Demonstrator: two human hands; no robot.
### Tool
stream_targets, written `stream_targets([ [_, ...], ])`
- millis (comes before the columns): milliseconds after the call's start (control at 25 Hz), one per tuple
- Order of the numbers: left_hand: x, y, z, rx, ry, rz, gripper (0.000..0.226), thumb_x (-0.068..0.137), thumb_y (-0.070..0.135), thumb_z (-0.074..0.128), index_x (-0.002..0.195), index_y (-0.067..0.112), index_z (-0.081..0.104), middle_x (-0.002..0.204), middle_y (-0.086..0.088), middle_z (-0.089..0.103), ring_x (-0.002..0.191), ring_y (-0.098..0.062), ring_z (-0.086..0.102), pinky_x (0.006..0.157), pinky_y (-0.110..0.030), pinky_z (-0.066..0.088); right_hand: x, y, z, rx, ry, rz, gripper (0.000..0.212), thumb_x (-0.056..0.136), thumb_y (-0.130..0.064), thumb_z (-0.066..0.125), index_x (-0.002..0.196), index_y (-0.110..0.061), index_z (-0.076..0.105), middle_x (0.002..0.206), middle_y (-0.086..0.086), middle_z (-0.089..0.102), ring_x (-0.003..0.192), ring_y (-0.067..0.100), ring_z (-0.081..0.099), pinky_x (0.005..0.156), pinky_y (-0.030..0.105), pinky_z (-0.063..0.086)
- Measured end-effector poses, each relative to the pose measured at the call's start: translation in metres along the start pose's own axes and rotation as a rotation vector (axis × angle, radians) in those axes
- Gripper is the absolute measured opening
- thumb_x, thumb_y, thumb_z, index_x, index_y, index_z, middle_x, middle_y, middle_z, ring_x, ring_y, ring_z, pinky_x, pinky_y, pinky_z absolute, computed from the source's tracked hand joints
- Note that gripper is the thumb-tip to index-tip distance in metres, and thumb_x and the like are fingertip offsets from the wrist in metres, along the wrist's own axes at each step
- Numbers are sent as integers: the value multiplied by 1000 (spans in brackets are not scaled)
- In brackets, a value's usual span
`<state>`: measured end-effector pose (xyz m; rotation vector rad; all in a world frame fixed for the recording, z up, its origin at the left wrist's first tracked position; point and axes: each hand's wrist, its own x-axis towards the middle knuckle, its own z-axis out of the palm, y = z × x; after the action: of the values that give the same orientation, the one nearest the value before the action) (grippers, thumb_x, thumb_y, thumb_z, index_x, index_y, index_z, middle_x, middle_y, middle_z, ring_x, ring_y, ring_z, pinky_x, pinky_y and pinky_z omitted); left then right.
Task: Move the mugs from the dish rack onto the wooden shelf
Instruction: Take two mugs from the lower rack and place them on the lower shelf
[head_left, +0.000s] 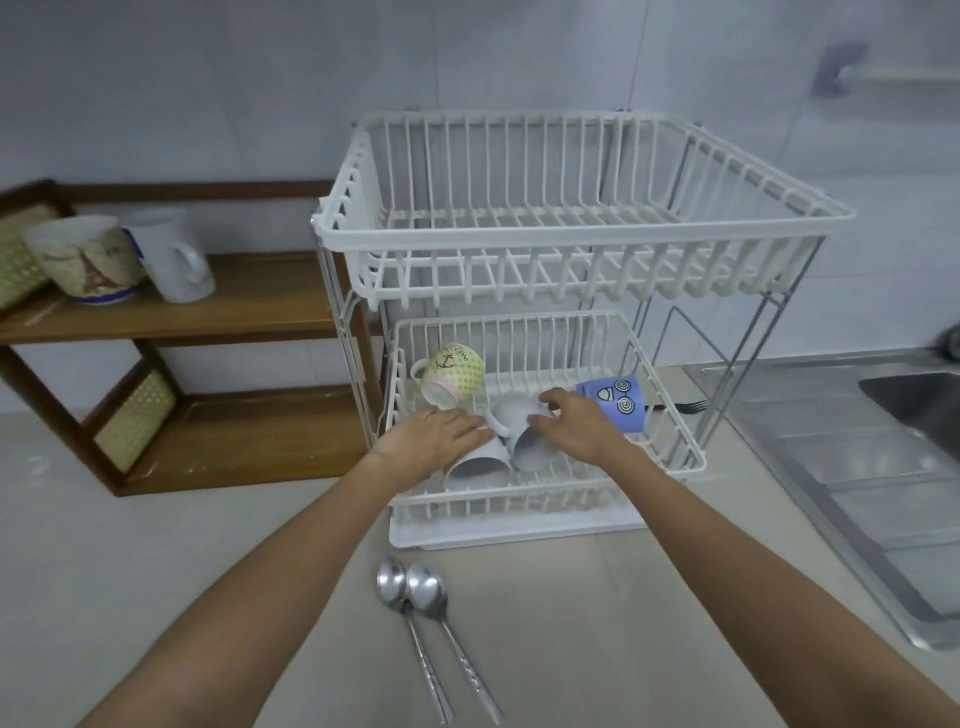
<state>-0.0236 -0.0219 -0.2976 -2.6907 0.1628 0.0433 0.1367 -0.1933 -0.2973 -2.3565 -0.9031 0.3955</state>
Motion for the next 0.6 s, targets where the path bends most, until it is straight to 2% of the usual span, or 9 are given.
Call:
stream_targets([
  [120,5,2,9,-41,50,26,86,82,-6,54,149,32,14,153,-9,27,136,-27,32,107,-40,32,10,15,-11,-186,271,-72,36,87,-30,58,118,-12,63,121,11,62,113,31,55,90,40,45],
  [160,8,2,12,-63,62,25,86,82,-6,54,148,33,18,152,-10,30,135,-28,34,107,-40,32,16,23,-17,-298,296,-77,34,84,-28,60,115,-14,65,120,10,62,115,33,52,93,41,41],
  [240,13,0,14,-63,78,32,85,80,-4,58,146,34,22,147,-11,35,131,-28,38,104,-40,34,25,41,-29,-416,219,-21,40,78,-30,64,117,-20,62,126,7,55,122,34,44,98,45,36],
  [400,16,-4,18,-54,80,90,83,75,6,69,144,26,28,145,-8,42,128,-28,44,100,-42,42,45,80,-51,-482,-51,1,85,74,-38,74,145,-21,31,147,10,33,134,33,31,109,42,31],
  [480,17,-4,18,-29,64,123,88,70,16,77,145,19,29,145,-4,45,127,-25,47,98,-42,44,52,91,-57,-369,-121,39,103,67,-31,83,149,-20,21,145,17,28,130,36,37,105,43,38],
  [600,19,-5,17,-20,35,113,97,63,27,83,144,15,32,146,-3,46,131,-23,44,101,-43,42,58,95,-64,-322,-174,43,108,58,-21,88,144,-20,24,131,18,35,114,36,50,90,42,48],
])
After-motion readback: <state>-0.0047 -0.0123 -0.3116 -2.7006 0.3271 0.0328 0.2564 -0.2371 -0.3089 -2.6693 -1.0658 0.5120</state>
